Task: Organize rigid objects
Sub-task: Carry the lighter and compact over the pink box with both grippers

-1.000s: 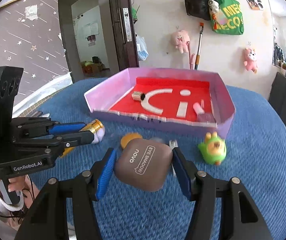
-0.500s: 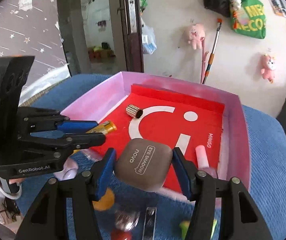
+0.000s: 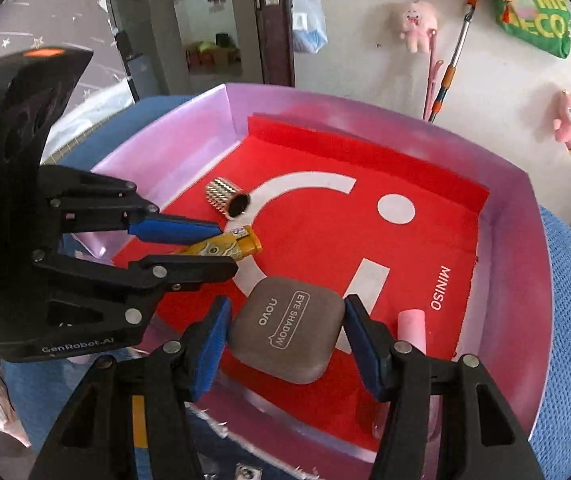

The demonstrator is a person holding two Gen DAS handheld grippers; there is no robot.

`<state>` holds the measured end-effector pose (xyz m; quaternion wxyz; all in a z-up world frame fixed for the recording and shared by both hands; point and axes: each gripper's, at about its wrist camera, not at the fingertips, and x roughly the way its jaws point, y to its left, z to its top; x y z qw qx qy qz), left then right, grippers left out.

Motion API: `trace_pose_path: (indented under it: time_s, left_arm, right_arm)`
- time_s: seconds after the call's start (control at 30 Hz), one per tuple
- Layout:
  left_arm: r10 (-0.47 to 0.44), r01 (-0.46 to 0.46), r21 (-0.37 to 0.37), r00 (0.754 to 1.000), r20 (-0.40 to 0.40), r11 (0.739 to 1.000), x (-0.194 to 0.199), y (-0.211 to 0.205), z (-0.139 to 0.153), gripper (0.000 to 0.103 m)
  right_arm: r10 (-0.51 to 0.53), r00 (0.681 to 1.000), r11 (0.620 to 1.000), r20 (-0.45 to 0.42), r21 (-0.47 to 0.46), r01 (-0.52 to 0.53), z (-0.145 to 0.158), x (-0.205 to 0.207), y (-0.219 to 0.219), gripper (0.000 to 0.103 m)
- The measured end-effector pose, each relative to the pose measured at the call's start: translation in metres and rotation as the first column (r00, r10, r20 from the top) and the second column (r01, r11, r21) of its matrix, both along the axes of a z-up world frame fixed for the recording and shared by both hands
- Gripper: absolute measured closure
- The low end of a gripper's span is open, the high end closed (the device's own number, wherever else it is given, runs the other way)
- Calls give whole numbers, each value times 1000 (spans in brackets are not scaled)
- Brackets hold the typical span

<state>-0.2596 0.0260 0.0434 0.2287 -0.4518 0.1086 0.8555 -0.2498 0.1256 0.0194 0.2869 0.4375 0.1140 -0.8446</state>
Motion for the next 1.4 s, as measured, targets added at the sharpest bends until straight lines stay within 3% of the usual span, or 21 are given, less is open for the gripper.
trace_pose_path:
  time_s: [0.33,1.4]
  left_arm:
    - [-1,1,-12,1000,13,1000,-2,2,-6,81]
    - [8,-9,13,999,37,1000,-6,-3,-4,80]
  right_arm:
    - [11,999,999,37,43,-13,-15,-8,4,43]
    - [22,998,998,52,60,-25,-16,-14,-1,40]
